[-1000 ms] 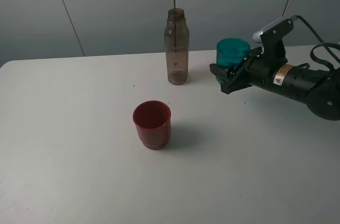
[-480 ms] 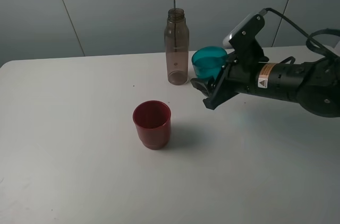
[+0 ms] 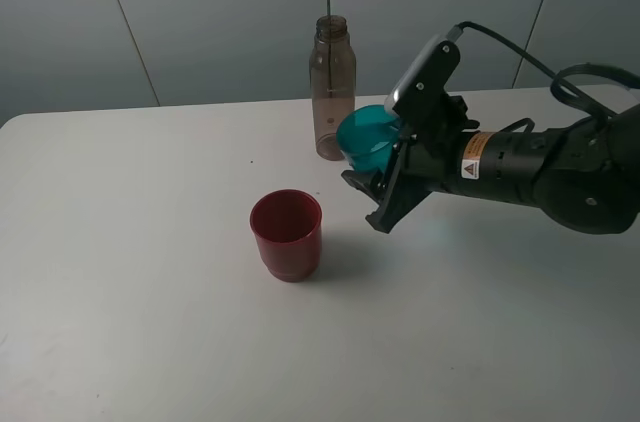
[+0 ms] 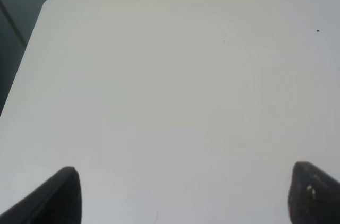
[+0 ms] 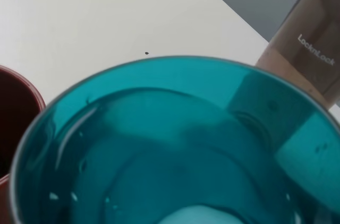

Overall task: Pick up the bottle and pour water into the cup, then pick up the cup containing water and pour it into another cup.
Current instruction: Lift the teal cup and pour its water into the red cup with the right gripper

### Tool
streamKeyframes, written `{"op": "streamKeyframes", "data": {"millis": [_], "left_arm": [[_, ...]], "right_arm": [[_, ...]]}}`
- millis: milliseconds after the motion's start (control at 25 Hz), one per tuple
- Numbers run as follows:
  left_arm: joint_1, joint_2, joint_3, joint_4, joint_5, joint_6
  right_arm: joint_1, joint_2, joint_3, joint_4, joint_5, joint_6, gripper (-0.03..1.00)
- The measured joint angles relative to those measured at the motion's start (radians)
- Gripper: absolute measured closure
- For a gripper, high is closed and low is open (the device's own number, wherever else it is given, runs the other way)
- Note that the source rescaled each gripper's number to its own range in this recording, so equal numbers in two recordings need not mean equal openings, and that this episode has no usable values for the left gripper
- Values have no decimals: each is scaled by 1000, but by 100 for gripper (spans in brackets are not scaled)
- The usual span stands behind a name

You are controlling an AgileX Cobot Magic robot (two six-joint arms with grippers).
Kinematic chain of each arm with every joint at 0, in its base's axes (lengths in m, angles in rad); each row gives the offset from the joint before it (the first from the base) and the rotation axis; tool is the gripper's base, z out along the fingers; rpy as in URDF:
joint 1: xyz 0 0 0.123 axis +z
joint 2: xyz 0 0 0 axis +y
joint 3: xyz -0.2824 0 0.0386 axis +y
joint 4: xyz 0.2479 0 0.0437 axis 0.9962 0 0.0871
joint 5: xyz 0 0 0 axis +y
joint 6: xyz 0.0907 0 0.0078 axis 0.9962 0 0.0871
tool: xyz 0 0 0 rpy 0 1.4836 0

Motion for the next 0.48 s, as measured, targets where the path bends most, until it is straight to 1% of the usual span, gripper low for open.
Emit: {"op": "streamKeyframes", "data": {"millis": [80, 200, 280, 360, 480], "left_arm": [[0, 0, 0, 0, 0, 0], [0, 0, 0, 0, 0, 0], [0, 0, 0, 0, 0, 0], [0, 0, 0, 0, 0, 0], [0, 0, 0, 0, 0, 0]], "right_arm": [[18, 0, -14, 17, 41, -24, 89], [46, 0, -58, 21, 134, -51, 89], [61, 0, -84, 28, 172, -81, 89], [71, 0, -100, 37, 194, -109, 89], [75, 0, -121, 39, 218, -120, 89]]}}
